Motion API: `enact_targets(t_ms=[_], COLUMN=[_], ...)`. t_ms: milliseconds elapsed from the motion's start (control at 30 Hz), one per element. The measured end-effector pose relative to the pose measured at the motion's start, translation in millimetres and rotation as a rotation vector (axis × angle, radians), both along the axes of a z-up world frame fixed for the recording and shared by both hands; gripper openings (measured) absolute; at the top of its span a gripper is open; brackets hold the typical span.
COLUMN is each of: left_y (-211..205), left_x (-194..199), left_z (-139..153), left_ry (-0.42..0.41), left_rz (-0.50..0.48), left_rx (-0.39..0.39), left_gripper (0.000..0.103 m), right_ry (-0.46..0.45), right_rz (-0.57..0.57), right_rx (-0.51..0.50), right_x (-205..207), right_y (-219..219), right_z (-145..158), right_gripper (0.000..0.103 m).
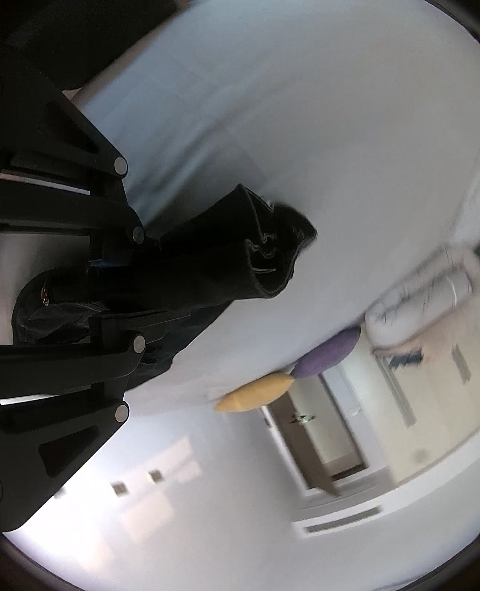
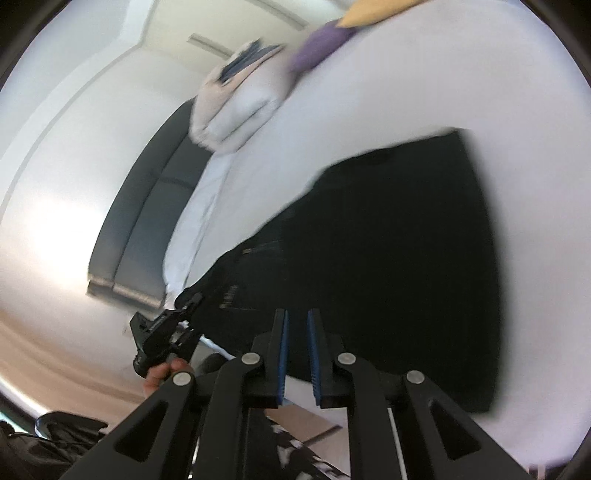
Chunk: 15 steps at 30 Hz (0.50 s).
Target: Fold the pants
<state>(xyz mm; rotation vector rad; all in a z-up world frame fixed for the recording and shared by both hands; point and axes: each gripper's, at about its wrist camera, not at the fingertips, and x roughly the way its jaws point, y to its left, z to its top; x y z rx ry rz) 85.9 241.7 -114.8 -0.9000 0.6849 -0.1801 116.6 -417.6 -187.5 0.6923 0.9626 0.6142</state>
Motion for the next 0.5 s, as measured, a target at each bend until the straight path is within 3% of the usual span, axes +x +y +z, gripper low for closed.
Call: enact_targets(t_ms=[100,233,367,400,500], left_y=[-11.6,-23.3,-38.7,-46.0,-63.8], left_x=[-5.8,-10.9,-17.1,-17.4,-25.7], left_z=[11.2,23.2,38.6,43.2,50.2], left_ry=[-0.028,-0.053,-0.098,-0.113,-0.146], left_rz=[-0.029,-0.062,-0.102,-0.117,-0.159], left_rx=[0.092,0.188,0.286,0.315,0.376], left_gripper=[0.014,0.014,0.014,0.014,0.014], right_ry=[-0.001,0.081,0.17,0.185,0.199], right_rz=[0.095,0.164,0.149,0.141,0.122], right_rx=[-0.027,-0.068,-0.152,-0.163,-0.141], right_x=[39.1,91.0,116.9,118.8,119.2], right_y=[43.3,94.0,110.3,110.3,102.3], right_z=[-0.8,-30.1,-65.1,-72.5,-83.3], right_gripper=[0.012,0.012,0.012,0.002,0.0])
